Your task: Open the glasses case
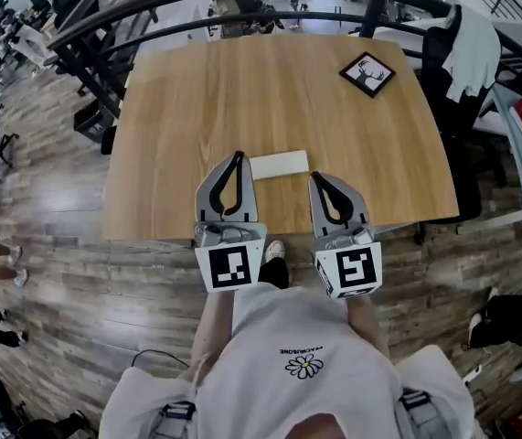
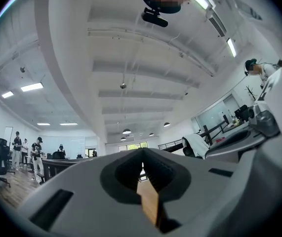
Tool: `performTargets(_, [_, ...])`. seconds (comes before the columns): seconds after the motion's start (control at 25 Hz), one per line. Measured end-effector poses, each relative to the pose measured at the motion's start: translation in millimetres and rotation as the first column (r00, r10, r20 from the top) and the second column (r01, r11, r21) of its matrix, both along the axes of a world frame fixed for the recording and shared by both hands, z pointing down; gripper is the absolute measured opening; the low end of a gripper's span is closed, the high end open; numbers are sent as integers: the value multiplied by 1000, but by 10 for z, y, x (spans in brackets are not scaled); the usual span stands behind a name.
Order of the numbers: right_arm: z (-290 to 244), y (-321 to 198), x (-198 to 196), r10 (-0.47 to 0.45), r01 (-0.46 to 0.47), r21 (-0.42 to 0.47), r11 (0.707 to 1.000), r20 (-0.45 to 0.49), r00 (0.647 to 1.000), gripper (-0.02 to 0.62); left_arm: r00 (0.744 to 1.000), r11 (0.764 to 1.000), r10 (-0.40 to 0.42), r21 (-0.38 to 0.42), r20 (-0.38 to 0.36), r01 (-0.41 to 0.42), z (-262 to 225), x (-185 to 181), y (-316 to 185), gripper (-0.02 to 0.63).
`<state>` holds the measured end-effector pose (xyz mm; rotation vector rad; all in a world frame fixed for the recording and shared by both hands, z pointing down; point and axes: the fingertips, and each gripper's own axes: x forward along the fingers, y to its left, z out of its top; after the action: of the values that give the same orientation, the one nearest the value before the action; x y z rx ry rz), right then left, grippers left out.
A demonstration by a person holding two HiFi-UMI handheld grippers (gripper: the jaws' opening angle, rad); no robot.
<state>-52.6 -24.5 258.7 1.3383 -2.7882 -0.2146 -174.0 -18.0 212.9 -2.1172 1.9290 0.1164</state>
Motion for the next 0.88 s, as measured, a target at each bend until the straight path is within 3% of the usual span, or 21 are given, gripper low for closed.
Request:
performTargets(0.16, [-78,-538,-108,28,-28,8,1000,-2,1000,6,999,999,31,-30,19,-31,16,-137,-643,17])
performTargets(0.36, [70,-970,16,77,-73,-100,992,35,996,6,999,994,21,-107,44,-17,170,-220,-1147,17])
performTargets(0.48, [218,-1112,135,96,-94,-137,986,9,995,7,998,989,30,-145,62,-20,299,-186,-1303,17])
performTargets(0.88, [334,-1520,158,12,-11,-154,988,5,1000,7,998,989,3,-151,55,6,297,-51,-1670,17])
